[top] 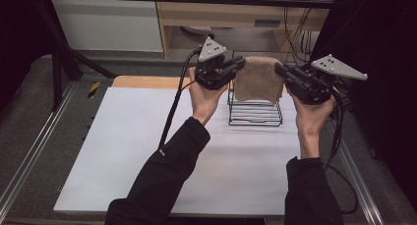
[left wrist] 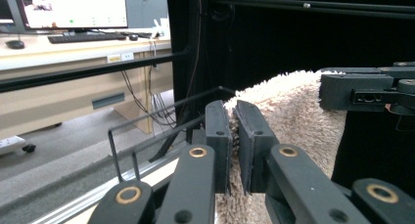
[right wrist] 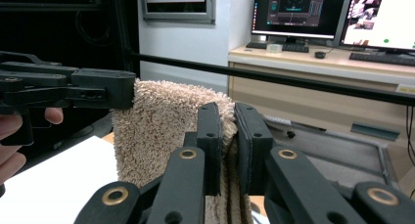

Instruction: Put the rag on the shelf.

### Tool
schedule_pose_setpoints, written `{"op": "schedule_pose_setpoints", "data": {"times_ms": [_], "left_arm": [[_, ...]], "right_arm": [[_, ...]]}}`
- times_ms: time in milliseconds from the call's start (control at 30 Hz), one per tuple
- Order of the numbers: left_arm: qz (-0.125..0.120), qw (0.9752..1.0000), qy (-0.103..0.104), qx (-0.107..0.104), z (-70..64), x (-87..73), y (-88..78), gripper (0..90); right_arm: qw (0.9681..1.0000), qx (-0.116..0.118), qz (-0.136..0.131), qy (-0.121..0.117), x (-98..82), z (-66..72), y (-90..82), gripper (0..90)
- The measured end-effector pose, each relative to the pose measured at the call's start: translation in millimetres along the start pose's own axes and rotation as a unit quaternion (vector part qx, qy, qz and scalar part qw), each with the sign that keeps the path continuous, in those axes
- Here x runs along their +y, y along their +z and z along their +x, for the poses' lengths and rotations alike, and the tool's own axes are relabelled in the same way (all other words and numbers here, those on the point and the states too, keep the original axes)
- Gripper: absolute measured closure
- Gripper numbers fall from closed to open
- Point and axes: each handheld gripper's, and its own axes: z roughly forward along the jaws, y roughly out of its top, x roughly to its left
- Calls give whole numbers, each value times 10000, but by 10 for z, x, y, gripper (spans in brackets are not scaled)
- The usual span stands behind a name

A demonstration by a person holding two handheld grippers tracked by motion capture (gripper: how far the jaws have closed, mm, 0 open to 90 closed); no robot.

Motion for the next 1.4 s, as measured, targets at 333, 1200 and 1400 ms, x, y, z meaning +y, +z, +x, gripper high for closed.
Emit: {"op": "schedule_pose_setpoints", "data": {"times_ms": [333, 1200, 1400], "left_arm": [[-111, 9999, -54, 31, 53, 159, 122, 837], [-182, 9992, 221, 291, 135, 335, 458, 836], [-209, 9984, 344, 392, 165, 397, 531, 837]], "right_arm": [[9999, -85, -88, -80, 187, -121, 109, 820], [9991, -305, -289, -46, 297, -429, 383, 817], [9987, -363, -343, -32, 342, -482, 467, 817]]}}
